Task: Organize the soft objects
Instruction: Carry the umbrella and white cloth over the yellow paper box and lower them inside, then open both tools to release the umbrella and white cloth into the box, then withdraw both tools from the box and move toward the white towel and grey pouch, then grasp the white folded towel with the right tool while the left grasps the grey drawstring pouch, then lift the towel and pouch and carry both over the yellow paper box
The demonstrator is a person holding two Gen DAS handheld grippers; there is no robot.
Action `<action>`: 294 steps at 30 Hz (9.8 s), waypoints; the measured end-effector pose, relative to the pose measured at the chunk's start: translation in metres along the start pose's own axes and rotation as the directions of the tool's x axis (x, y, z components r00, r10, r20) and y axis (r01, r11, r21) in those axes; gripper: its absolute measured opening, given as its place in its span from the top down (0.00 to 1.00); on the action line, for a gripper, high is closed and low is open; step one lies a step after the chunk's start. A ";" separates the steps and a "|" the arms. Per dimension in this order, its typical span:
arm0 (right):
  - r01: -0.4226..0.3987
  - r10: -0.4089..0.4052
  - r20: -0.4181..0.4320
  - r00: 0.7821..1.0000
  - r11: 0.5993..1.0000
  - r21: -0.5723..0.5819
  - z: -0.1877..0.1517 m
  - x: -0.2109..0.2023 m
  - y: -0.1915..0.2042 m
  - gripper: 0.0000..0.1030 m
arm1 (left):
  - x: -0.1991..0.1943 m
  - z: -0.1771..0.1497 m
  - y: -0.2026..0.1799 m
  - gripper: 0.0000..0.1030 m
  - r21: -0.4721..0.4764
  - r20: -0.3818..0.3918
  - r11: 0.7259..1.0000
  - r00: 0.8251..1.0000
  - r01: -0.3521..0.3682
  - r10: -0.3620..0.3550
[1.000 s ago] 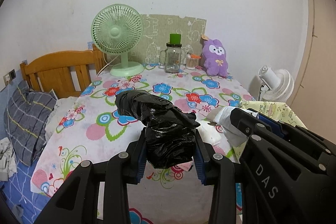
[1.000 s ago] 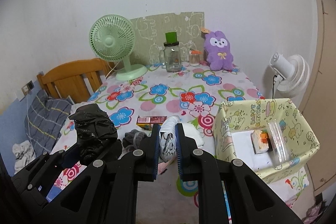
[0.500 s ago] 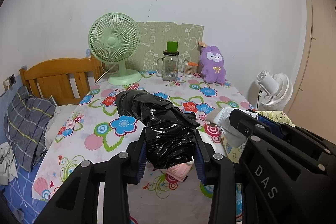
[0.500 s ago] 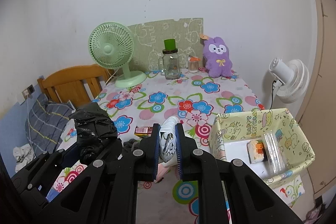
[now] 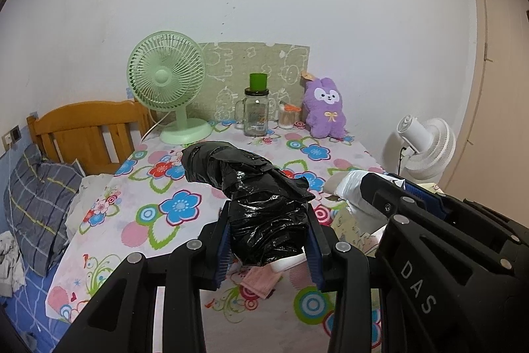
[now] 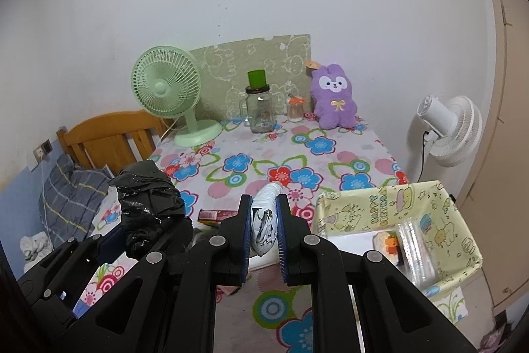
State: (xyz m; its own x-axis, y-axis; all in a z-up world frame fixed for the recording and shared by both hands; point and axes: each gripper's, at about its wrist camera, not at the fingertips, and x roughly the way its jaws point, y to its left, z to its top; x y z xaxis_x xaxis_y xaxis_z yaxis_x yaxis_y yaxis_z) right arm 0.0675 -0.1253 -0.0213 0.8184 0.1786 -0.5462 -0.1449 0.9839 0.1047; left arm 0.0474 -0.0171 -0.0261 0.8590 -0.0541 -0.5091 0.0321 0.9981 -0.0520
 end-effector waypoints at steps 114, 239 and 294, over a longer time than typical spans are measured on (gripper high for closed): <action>0.194 -0.196 0.016 0.981 0.978 0.073 -0.014 -0.029 -0.104 0.05 | 0.015 -0.006 -0.108 0.00 0.122 -0.085 0.977 0.982 0.177 -0.167; 0.092 -0.087 -0.293 0.952 0.996 0.000 -0.067 0.189 0.026 0.13 | 0.164 -0.064 0.072 0.40 0.020 -0.333 0.999 0.942 -0.028 0.033; -0.042 0.030 -0.200 0.979 0.998 -0.056 -0.042 0.096 0.049 0.70 | 0.065 -0.040 0.064 0.44 -0.014 -0.197 0.999 0.980 -0.037 0.034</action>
State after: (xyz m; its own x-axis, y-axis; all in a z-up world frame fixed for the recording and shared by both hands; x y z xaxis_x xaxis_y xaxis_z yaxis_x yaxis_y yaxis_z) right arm 0.1157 -0.0599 -0.1030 0.6858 0.2057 -0.6981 -0.2102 0.9743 0.0806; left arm 0.0850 0.0425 -0.0968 0.7418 -0.0249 -0.6701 -0.0072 0.9990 -0.0451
